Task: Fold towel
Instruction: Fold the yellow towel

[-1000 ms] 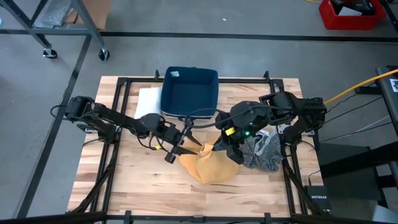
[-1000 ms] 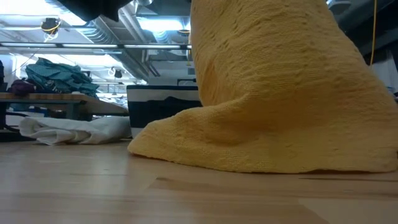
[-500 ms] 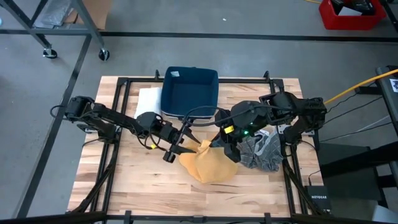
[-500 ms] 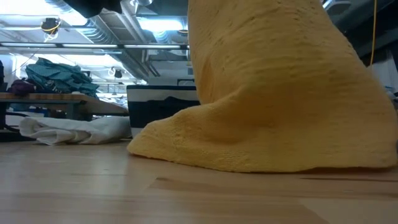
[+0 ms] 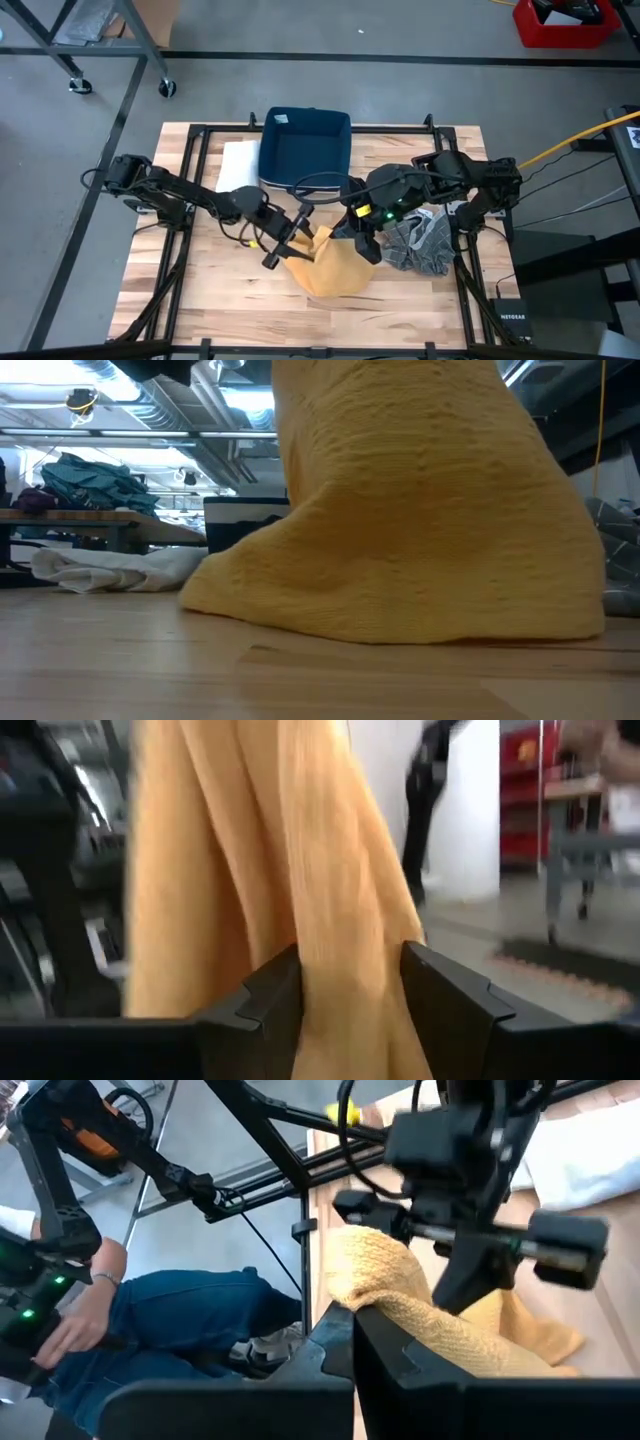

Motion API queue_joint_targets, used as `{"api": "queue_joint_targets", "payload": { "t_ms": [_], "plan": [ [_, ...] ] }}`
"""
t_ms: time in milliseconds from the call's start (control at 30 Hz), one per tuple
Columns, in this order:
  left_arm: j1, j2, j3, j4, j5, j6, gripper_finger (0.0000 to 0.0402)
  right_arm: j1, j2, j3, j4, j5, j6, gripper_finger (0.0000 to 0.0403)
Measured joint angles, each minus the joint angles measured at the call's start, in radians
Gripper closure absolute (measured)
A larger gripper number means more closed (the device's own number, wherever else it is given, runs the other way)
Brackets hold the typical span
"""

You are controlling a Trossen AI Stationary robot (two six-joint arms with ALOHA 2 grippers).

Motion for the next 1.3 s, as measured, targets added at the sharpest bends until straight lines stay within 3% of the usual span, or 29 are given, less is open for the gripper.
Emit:
{"api": "queue_joint_targets", "payload": {
  "t_ms": [233, 700, 1100, 1300],
  "plan": [
    [-0.014, 0.001, -0.001, -0.213, 0.0, 0.08, 0.0243, 0.0, -0.002, 0.0, -0.093, -0.009, 0.025, 0.0402],
    [-0.013, 0.001, -0.001, -0.426, 0.0, 0.16, 0.0243, 0.0, -0.003, 0.0, -0.335, 0.008, 0.219, 0.0402],
    [-0.068, 0.001, -0.001, -0.436, 0.01, 0.21, 0.0245, 0.0, -0.003, 0.0, -0.435, 0.15, 0.237, 0.0402],
    [-0.079, 0.001, -0.001, -0.428, -0.112, 0.241, 0.0283, 0.0, -0.003, 0.0, -0.396, 0.156, 0.237, 0.0402]
  ]
}}
